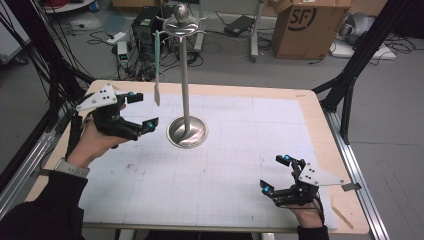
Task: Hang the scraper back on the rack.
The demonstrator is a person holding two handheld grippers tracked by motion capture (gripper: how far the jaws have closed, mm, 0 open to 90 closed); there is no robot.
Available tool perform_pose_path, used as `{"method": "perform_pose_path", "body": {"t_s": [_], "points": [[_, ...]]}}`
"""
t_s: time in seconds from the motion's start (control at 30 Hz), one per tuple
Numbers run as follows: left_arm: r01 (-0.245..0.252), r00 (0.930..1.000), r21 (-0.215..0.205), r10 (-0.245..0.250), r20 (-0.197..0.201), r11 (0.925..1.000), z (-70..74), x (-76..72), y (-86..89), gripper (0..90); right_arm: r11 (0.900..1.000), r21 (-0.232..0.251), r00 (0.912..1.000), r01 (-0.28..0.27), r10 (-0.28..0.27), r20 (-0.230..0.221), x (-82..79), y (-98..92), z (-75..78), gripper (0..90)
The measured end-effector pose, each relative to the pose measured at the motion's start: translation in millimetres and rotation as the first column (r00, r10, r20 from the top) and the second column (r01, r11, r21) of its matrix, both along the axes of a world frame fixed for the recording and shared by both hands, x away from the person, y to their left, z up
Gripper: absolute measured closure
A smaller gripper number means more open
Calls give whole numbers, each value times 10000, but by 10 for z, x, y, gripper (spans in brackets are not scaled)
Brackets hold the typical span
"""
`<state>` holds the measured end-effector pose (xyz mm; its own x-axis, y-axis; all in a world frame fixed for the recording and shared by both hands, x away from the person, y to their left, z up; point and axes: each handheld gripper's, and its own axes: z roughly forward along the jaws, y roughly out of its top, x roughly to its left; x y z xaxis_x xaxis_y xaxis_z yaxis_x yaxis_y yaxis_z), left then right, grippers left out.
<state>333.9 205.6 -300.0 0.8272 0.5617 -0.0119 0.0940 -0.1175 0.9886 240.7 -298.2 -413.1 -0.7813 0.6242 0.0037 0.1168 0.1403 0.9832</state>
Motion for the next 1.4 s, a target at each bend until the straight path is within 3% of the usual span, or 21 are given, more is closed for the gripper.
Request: {"method": "perform_pose_path", "body": {"t_s": [0.13,0.23,0.3,0.4,0.67,0.9,1.03,1.1,1.17,1.4], "points": [[-95,9999,-235,96,55,9997,-233,-143,31,16,10000,25,10000,-24,24,38,-1,5,5,27],[-356,9986,-717,382,363,9968,-423,-275,95,16,9999,100,10000,-22,22,-26,-1,0,4,27],[-664,9953,-809,717,644,9945,-522,-356,150,16,9999,109,10000,-27,27,11,5,-1,2,27],[-1259,9852,-553,1313,1099,9905,-688,-465,214,16,9999,114,10000,-23,23,28,9,5,0,27],[-1735,9812,-691,1784,732,9824,-1127,-640,342,17,9998,209,10000,-48,48,4,15,12,-3,27],[-1883,9793,-746,1930,604,9793,-1247,-786,404,17,9993,379,10000,32,-34,43,28,-14,-6,27],[-1925,9795,-566,1953,491,9797,-1291,-846,401,17,9989,455,10000,72,-71,-15,30,-18,-8,27],[-1785,9826,-762,1818,389,9810,-1323,-880,390,16,9988,470,9999,105,-108,55,39,-12,-14,27],[-1723,9839,-548,1744,379,9835,-1343,-909,374,16,9988,461,9999,152,-154,43,40,-7,-19,27],[-1777,9824,-631,1808,478,9821,-1305,-952,373,17,9978,504,9991,429,-427,-57,49,-6,-51,27]]}}
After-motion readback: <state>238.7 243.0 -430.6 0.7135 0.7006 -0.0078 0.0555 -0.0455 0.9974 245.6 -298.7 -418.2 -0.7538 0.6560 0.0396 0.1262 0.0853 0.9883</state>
